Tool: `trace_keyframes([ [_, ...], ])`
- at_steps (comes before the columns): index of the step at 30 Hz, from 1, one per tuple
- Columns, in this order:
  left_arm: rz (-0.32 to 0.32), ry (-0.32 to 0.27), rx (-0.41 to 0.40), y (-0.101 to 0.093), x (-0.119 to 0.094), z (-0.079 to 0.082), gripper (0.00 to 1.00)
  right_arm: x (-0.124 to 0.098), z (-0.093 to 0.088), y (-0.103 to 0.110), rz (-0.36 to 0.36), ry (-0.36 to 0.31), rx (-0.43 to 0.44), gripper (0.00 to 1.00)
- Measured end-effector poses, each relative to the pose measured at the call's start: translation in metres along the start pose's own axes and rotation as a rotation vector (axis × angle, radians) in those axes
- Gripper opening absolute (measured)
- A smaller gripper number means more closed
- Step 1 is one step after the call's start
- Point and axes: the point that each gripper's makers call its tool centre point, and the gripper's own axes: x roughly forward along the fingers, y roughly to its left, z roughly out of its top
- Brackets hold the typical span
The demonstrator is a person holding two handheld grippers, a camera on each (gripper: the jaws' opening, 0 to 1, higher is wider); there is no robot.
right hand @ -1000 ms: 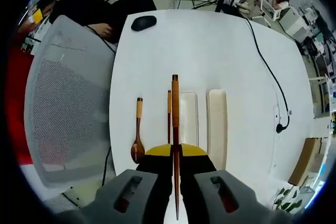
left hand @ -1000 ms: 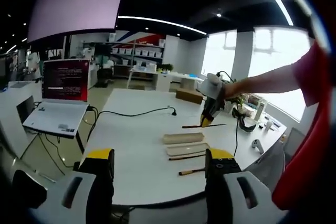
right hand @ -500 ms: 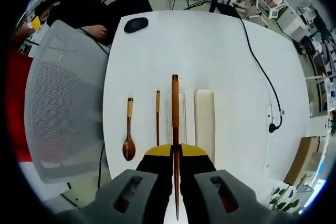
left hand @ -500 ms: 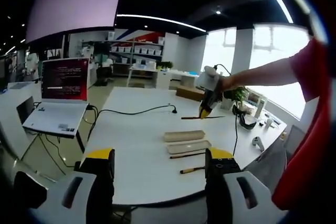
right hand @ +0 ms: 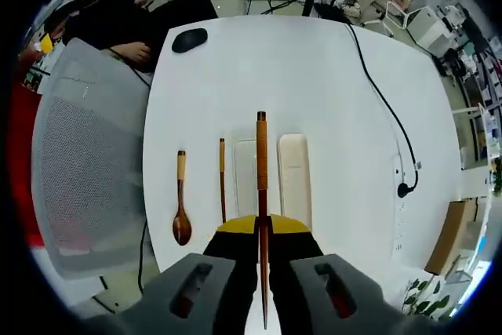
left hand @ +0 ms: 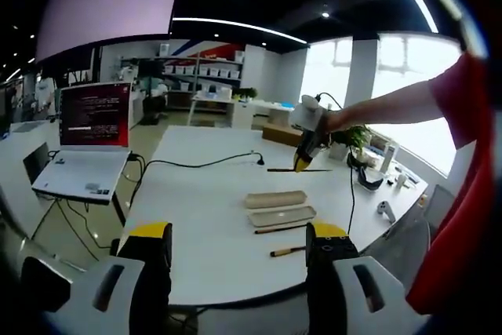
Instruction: Arrange the utensils inside the cutlery case until each visible utensil rests in its matching compartment.
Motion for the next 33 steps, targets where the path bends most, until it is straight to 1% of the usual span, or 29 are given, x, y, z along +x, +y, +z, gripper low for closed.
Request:
trace_keyframes([
  [3, 0.000, 0.003, -0.001, 0.001, 0.002, 0.000, 0.71, 0.001, 0.007, -0.006, 0.009, -0.032, 0.023, 0.00],
  [6, -0.005, 0.019, -0.007, 0.001, 0.005, -0.003, 0.71, 0.004, 0.012, -0.014, 0.015, -0.057, 0.040, 0.00],
  [8, -0.005, 0.020, -0.002, 0.001, 0.006, -0.002, 0.71, 0.005, 0.016, -0.019, 0.017, -0.073, 0.033, 0.00],
  [12, 0.001, 0.026, -0.015, 0.004, 0.011, -0.003, 0.71, 0.004, 0.020, -0.034, 0.011, -0.068, 0.017, 0.00],
  [15, 0.000, 0.030, -0.012, 0.003, 0.013, -0.003, 0.71, 0.004, 0.024, -0.042, -0.002, -0.077, 0.043, 0.00],
  [19, -0.002, 0.037, -0.017, 0.004, 0.017, -0.002, 0.71, 0.017, 0.024, -0.047, 0.000, -0.079, 0.040, 0.00],
  [22, -0.004, 0.049, 0.005, 0.004, 0.018, -0.002, 0.71, 0.027, 0.021, -0.046, 0.013, -0.063, 0.023, 0.00],
  [25, 0.003, 0.042, -0.001, 0.007, 0.019, 0.002, 0.71, 0.036, 0.016, -0.049, 0.017, -0.049, 0.016, 0.00],
  [29, 0.009, 0.041, -0.007, 0.010, 0.020, 0.002, 0.71, 0.042, 0.012, -0.055, -0.010, -0.046, -0.002, 0.00],
  [33, 0.011, 0.047, -0.005, 0.010, 0.020, 0.001, 0.71, 0.047, 0.009, -0.061, -0.037, -0.050, 0.007, 0.00],
])
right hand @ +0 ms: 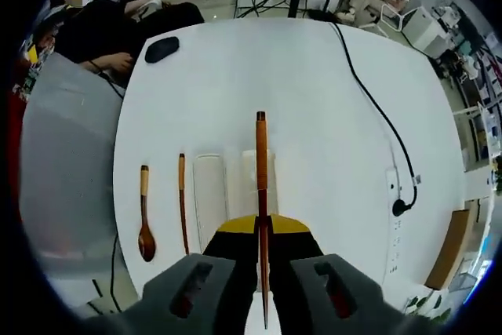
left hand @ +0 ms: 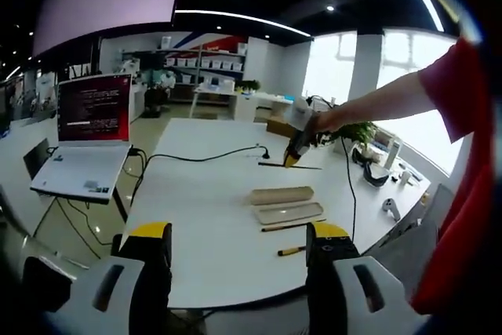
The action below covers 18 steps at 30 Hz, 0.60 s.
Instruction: Arrange the utensils inside the cutlery case until each visible utensil rests in its matching compartment.
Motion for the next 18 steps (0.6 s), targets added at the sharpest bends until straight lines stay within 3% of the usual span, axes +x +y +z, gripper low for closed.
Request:
trace_keyframes([
  [18, -0.014, 0.021, 0.011, -0.004, 0.004, -0.004, 0.71, 0.017, -0.004, 0.000, -0.054, -0.020, -0.022, 0.00],
])
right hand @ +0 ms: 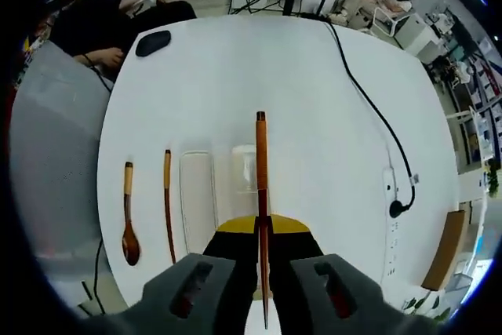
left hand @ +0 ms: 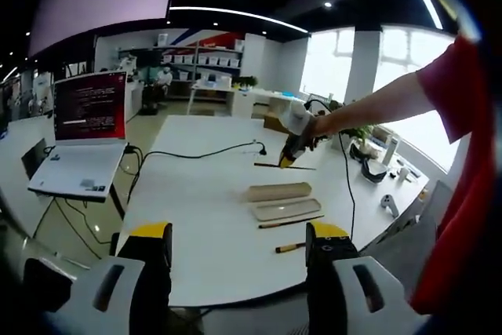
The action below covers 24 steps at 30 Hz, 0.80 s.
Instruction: Arrange the utensils inside the cutlery case until each visible utensil rests in its matching compartment.
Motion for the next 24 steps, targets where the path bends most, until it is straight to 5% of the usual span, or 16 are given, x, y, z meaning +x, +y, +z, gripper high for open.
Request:
trace_keyframes([
  [24, 0.023, 0.027, -0.005, 0.008, -0.003, -0.010, 0.70, 0.026, -0.006, -0.001, -0.036, -0.029, 0.013, 0.00],
])
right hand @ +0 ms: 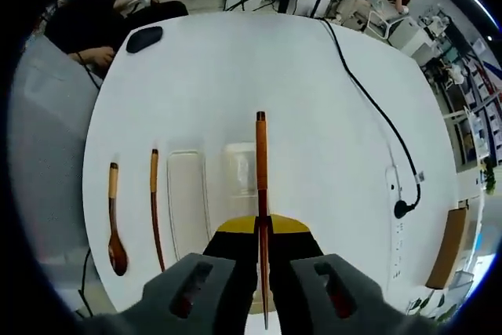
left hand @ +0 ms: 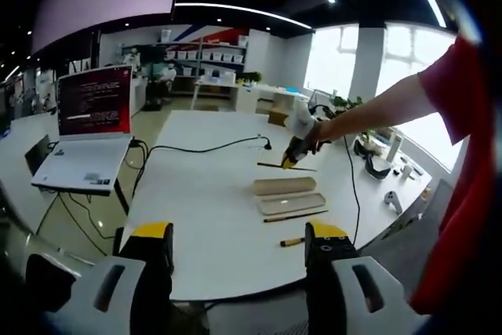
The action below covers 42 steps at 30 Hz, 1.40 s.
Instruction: Arrange the utensils inside the cutlery case until each visible utensil rests in its matching compartment.
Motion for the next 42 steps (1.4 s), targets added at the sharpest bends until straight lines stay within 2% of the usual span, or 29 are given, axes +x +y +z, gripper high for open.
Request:
trace_keyframes([
  [6, 0.004, 0.012, 0.007, 0.000, 0.000, -0.003, 0.69, 0.006, 0.004, 0.003, 0.003, -0.033, -0.010, 0.00],
  [16, 0.018, 0.019, 0.001, 0.002, 0.001, -0.004, 0.69, 0.017, 0.002, 0.003, 0.006, -0.044, -0.020, 0.00],
  [26, 0.019, 0.041, 0.004, 0.001, 0.004, -0.009, 0.68, 0.028, -0.006, 0.004, 0.023, -0.030, 0.011, 0.00],
  [29, 0.026, 0.041, -0.003, 0.003, 0.005, -0.009, 0.68, 0.030, -0.002, 0.006, 0.023, -0.061, 0.026, 0.00],
  [36, 0.024, 0.053, -0.004, 0.001, 0.008, -0.013, 0.68, 0.039, -0.012, 0.005, 0.025, -0.035, 0.045, 0.00],
  [42, 0.033, 0.034, -0.027, 0.006, 0.006, -0.009, 0.69, 0.045, -0.016, 0.006, 0.029, -0.028, 0.068, 0.00],
])
